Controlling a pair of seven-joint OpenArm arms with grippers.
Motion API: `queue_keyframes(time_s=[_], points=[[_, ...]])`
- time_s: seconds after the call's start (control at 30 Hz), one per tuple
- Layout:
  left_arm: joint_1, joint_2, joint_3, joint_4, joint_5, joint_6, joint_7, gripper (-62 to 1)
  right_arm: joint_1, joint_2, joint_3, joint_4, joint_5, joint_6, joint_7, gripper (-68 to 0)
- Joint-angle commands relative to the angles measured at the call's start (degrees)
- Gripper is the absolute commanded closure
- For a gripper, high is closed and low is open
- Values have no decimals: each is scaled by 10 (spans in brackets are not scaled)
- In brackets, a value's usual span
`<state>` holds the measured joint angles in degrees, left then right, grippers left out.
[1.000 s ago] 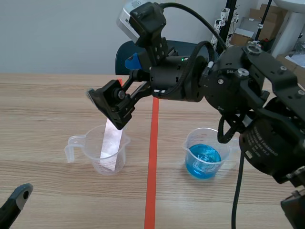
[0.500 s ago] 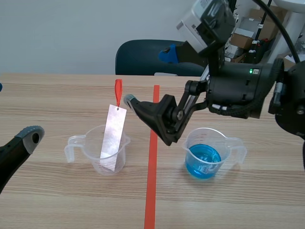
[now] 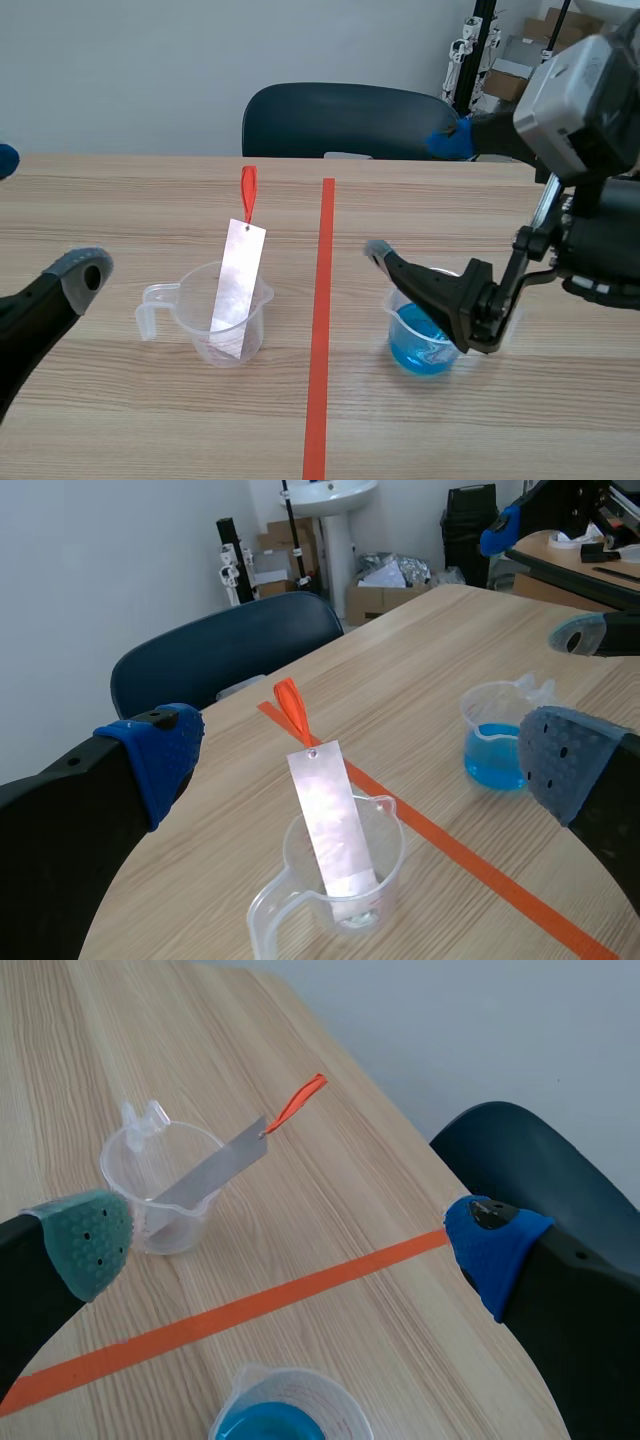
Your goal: Do the redox reaction experiment. return to the home posture
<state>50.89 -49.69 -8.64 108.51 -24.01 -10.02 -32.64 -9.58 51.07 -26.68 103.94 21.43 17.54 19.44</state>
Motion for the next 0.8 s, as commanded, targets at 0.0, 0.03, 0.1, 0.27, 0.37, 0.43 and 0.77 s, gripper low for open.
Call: queue_keyframes(time_s=[0.0,0.03,0.1,0.27,0.37,0.43,0.77], points=[[8,-20,-2,21,-5,8,-5,-623,7,-1,20,6,6,-3,-1,-679],[14,-29,-2,28,-5,16,-5,-623,4,-1,27,6,6,-4,-12,-679],[24,-42,-2,40,-5,20,-5,-623,-5,-1,42,6,6,-5,-17,-679],[26,-56,-2,46,-5,20,-5,-623,-53,-6,82,6,6,-4,-14,-679],[26,-58,-2,46,-5,20,-5,-623,-82,-23,118,6,5,-5,-12,-679],[26,-61,-2,46,-5,20,-5,-623,-100,-36,147,6,4,-6,-6,-679],[26,-76,-2,46,-7,35,27,-623,-195,-116,269,6,-19,-3,19,-679]])
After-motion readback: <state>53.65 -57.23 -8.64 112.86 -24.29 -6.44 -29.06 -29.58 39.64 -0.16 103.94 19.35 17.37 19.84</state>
